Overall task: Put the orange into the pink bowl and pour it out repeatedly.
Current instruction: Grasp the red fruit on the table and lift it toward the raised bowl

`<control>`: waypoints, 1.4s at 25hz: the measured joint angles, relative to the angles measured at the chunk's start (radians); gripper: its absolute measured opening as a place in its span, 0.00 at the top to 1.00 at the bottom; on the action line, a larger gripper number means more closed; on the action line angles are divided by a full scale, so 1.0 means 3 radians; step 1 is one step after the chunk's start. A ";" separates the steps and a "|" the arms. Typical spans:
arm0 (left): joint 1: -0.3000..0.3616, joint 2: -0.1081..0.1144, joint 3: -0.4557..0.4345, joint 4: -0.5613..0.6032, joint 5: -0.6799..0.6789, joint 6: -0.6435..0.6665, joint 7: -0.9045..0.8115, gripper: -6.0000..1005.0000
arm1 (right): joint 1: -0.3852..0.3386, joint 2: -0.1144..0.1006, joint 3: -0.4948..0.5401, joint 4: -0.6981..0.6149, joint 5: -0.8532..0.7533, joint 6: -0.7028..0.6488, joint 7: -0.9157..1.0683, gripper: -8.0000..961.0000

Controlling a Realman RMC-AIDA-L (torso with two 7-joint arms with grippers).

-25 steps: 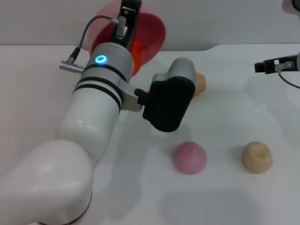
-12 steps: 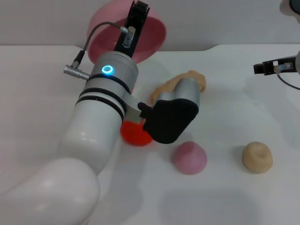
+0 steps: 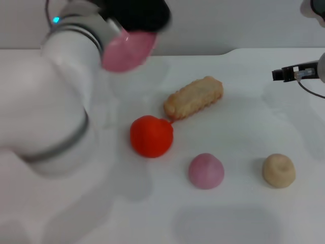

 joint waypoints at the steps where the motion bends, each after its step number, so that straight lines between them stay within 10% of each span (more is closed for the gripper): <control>1: -0.0033 0.0008 -0.0153 0.0041 -0.0331 -0.0092 0.0039 0.95 | 0.0010 0.0000 -0.0016 0.0002 0.0003 0.0006 -0.0001 0.25; 8: -0.0167 0.0037 -0.1254 0.0095 -0.1746 -0.0726 0.0302 0.95 | 0.0136 0.0000 -0.0171 0.0007 0.0043 0.0040 -0.0004 0.25; 14: -0.0202 0.0040 -0.1728 0.0046 -0.2035 -0.1060 0.0454 0.95 | 0.0296 0.0000 -0.0315 0.0081 0.0181 0.0024 -0.0033 0.24; 35: -0.0209 0.0044 -0.1881 -0.0022 -0.2062 -0.1096 0.0461 0.95 | 0.0801 0.0018 -0.0769 0.0731 0.1723 -0.0519 -0.0651 0.26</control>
